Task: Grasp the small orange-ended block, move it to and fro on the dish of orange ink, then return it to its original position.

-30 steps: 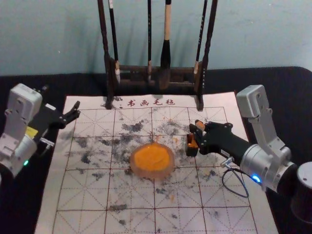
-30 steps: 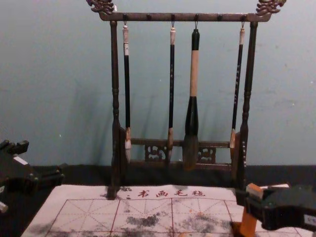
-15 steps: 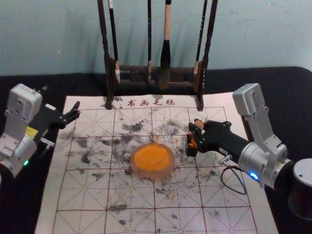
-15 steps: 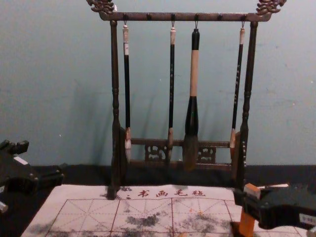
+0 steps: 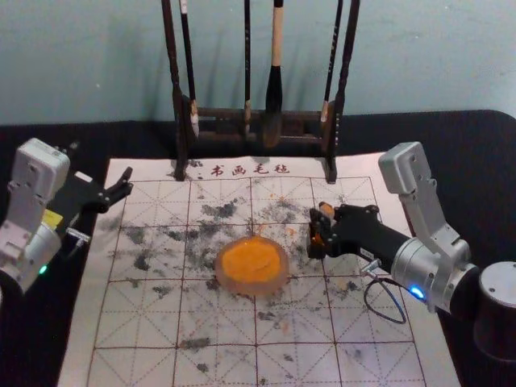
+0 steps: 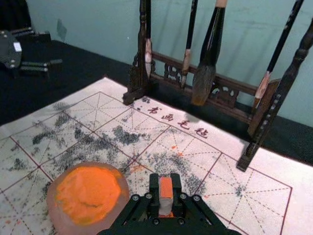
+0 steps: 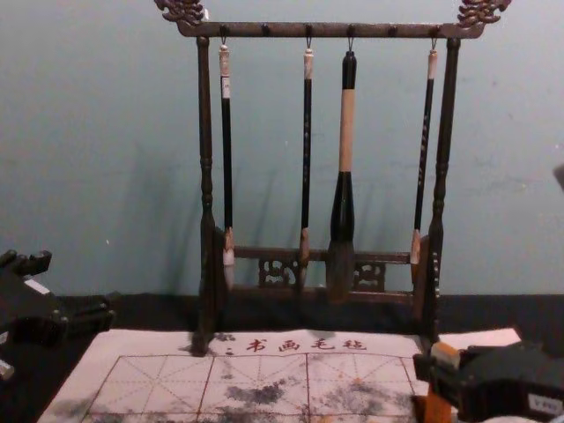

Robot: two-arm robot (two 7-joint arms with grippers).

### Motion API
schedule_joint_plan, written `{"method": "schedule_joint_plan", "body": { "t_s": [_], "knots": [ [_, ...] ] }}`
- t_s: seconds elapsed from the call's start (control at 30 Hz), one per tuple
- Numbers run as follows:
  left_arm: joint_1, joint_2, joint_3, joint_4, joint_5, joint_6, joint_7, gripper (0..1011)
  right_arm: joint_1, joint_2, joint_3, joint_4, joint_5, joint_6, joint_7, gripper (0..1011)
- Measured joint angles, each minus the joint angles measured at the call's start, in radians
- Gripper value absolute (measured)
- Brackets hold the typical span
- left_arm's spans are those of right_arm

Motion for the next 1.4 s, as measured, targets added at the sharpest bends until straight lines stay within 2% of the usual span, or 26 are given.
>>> {"method": "schedule_joint_plan", "body": {
  "t_s": [0.77, 1.4],
  "knots": [
    [0.0, 0.0, 0.0, 0.0, 0.0, 0.0, 0.0, 1001, 0.027, -0.006, -0.019, 0.069, -0.038, -0.024, 0.021, 111],
    [0.0, 0.0, 0.0, 0.0, 0.0, 0.0, 0.0, 1001, 0.029, -0.009, -0.02, 0.072, -0.042, -0.025, 0.022, 110]
  ]
}}
